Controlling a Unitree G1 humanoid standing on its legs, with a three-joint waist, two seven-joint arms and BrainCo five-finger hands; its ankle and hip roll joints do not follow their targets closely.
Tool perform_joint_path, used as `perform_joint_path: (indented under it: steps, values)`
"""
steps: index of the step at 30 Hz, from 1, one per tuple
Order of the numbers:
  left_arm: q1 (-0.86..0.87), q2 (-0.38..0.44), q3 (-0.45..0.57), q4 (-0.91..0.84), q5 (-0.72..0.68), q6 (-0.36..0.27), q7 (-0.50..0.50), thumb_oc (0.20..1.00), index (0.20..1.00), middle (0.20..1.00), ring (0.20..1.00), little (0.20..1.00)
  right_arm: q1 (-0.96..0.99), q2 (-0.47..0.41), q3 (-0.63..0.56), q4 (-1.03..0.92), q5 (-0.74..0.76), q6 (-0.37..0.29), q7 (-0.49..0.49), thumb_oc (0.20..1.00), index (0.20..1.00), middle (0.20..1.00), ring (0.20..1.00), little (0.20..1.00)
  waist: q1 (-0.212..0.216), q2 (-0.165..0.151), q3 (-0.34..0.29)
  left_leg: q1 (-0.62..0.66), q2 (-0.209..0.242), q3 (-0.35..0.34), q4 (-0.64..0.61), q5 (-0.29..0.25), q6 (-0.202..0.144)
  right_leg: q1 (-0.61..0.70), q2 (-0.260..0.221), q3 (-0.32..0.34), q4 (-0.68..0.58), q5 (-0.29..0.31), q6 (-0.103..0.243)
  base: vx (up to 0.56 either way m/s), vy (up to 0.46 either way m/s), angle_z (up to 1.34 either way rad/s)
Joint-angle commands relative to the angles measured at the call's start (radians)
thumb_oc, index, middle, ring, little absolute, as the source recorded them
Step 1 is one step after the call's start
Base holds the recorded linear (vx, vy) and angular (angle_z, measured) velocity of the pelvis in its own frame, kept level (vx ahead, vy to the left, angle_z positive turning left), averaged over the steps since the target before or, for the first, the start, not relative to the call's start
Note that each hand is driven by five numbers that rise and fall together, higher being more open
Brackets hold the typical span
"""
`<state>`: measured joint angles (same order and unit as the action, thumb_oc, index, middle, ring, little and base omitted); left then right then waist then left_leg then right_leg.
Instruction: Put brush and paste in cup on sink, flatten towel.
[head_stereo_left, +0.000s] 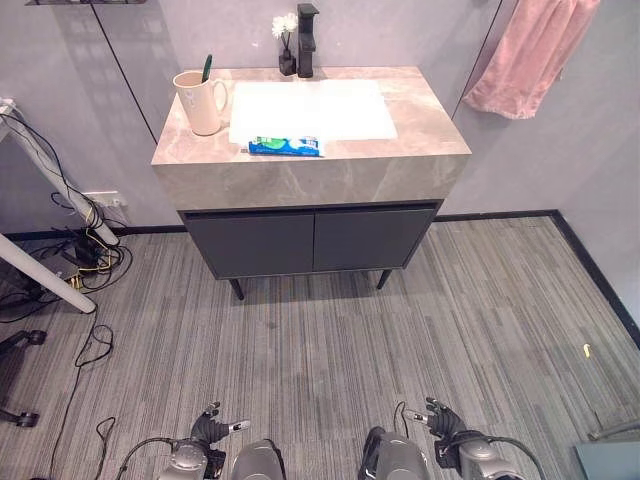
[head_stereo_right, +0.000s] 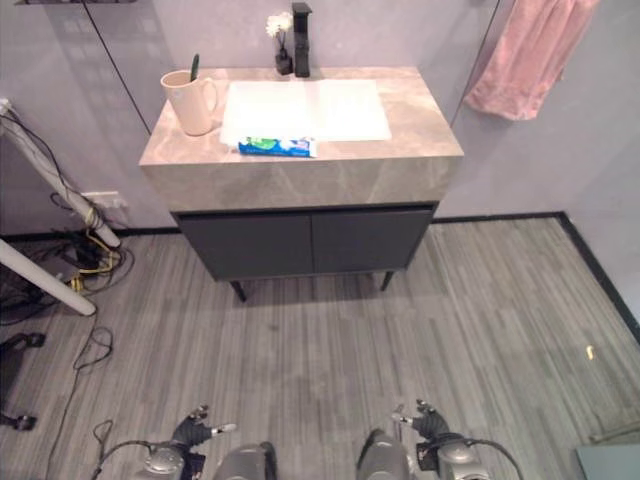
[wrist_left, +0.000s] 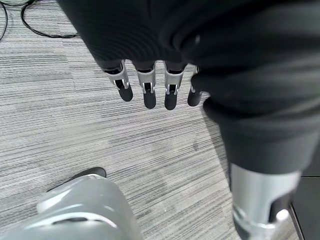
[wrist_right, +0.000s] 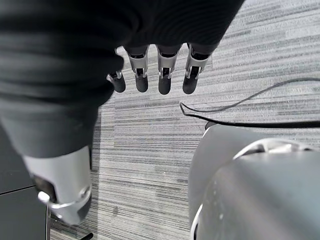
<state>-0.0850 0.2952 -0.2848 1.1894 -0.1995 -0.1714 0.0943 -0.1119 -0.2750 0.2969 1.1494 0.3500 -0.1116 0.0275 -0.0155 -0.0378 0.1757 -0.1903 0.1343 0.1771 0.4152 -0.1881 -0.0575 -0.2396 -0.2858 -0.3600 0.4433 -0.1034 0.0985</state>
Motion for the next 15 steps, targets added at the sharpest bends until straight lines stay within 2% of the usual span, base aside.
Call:
perform_joint_path:
  steps: [1, 7, 9, 11, 12, 14, 15]
  values:
    - [-0.005, 0.007, 0.022, -0.024, -0.040, -0.037, 0.013, 1.000, 1.000, 1.000, 1.000, 1.000, -0.022, -0.008, 0.008, -0.002, 0.024, -0.035, 0.007, 1.000, 1.000, 1.000, 1.000, 1.000, 0.001, 0.007, 0.015, 0.023, -0.028, 0.012, -0.020, 0.004, 0.022, 0.085, -0.005, 0.000, -0.039, -0.005, 0.036, 0.04, 0.092, 0.05]
    - [0.005, 0.016, 0.004, -0.045, -0.006, -0.041, 0.002, 1.000, 1.000, 1.000, 1.000, 1.000, -0.013, -0.018, -0.009, 0.015, 0.020, -0.032, 0.010, 1.000, 1.000, 1.000, 1.000, 1.000, 0.006, 0.012, 0.013, 0.047, -0.079, 0.008, -0.077, 0.013, 0.044, 0.122, -0.020, 0.004, -0.107, 0.048, 0.049, 0.07, 0.151, 0.06]
    - [0.017, 0.032, -0.005, -0.077, 0.017, -0.042, -0.005, 1.000, 1.000, 1.000, 1.000, 1.000, 0.003, -0.030, -0.017, 0.014, 0.003, -0.027, 0.015, 1.000, 1.000, 1.000, 1.000, 1.000, 0.003, 0.012, 0.013, 0.076, -0.114, 0.009, -0.114, 0.011, 0.063, 0.134, -0.041, 0.019, -0.105, 0.086, 0.060, 0.12, 0.261, 0.10]
    - [0.025, 0.041, -0.006, -0.096, 0.032, -0.041, -0.012, 1.000, 1.000, 1.000, 1.000, 1.000, 0.019, -0.038, -0.026, 0.010, -0.007, -0.024, 0.017, 1.000, 1.000, 1.000, 1.000, 1.000, -0.003, 0.013, 0.017, 0.097, -0.139, 0.008, -0.136, 0.010, 0.081, 0.128, -0.061, 0.034, -0.074, 0.124, 0.064, 0.08, 0.176, 0.16]
    - [0.025, 0.041, -0.006, -0.096, 0.032, -0.041, -0.012, 1.000, 1.000, 1.000, 1.000, 1.000, 0.019, -0.038, -0.026, 0.010, -0.007, -0.024, 0.017, 1.000, 1.000, 1.000, 1.000, 1.000, -0.002, 0.013, 0.017, 0.097, -0.140, 0.008, -0.137, 0.010, 0.081, 0.128, -0.061, 0.035, -0.074, 0.124, 0.064, 0.07, 0.157, 0.22]
    - [0.031, 0.054, -0.014, -0.114, 0.057, -0.038, -0.020, 1.000, 1.000, 1.000, 1.000, 1.000, 0.038, -0.040, -0.033, 0.009, -0.014, -0.024, 0.023, 1.000, 1.000, 1.000, 1.000, 1.000, -0.009, 0.013, 0.021, 0.124, -0.162, 0.005, -0.168, 0.009, 0.102, 0.107, -0.076, 0.068, -0.016, 0.172, 0.062, 0.07, 0.197, 0.17]
    - [0.032, 0.062, -0.017, -0.124, 0.067, -0.037, -0.021, 1.000, 1.000, 1.000, 1.000, 1.000, 0.040, -0.042, -0.031, 0.004, -0.017, -0.023, 0.024, 1.000, 1.000, 1.000, 1.000, 1.000, -0.013, 0.017, 0.027, 0.136, -0.165, 0.005, -0.181, 0.013, 0.109, 0.084, -0.072, 0.086, 0.026, 0.174, 0.055, 0.06, 0.211, 0.10]
